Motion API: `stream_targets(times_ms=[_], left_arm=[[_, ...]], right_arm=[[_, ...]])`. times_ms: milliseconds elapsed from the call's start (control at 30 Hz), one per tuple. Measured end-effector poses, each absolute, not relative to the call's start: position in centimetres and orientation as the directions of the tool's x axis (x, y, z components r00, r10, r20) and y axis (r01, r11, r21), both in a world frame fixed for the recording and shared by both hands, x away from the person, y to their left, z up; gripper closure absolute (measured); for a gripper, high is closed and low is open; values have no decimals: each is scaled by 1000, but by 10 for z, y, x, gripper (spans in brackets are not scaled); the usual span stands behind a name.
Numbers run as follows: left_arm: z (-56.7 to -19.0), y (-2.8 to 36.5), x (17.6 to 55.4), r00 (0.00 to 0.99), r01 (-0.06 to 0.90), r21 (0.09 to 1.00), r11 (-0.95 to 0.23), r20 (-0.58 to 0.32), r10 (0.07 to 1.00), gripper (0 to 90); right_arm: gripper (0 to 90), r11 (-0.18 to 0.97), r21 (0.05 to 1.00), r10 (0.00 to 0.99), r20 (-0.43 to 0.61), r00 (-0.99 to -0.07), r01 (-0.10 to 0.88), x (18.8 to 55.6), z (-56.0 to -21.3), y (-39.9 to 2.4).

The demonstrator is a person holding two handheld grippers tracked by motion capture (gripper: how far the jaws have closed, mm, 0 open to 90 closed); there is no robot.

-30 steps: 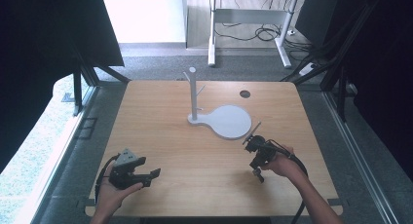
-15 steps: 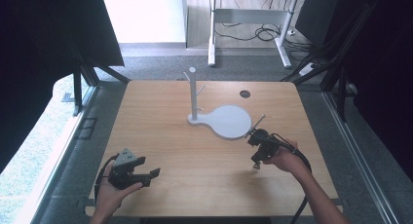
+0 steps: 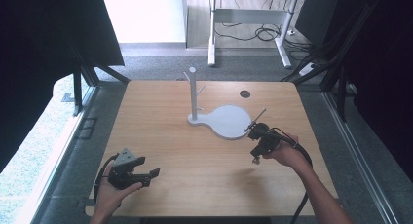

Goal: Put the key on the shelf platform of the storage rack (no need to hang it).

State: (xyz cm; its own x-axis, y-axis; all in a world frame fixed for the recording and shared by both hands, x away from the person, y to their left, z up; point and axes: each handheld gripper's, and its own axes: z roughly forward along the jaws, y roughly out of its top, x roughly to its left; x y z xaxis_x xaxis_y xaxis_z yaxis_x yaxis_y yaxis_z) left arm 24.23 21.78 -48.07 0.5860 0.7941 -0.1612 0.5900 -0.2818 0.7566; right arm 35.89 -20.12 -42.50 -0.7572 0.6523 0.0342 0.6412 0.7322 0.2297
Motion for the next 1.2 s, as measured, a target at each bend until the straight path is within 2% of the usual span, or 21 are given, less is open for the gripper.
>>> stream_targets(times_ms=[1200], left_arm=[[-481, 219, 243, 585, 590, 757, -281, -161, 795, 264]], right_arm=[[900, 695, 293, 676, 44, -736, 656, 401, -404, -193]])
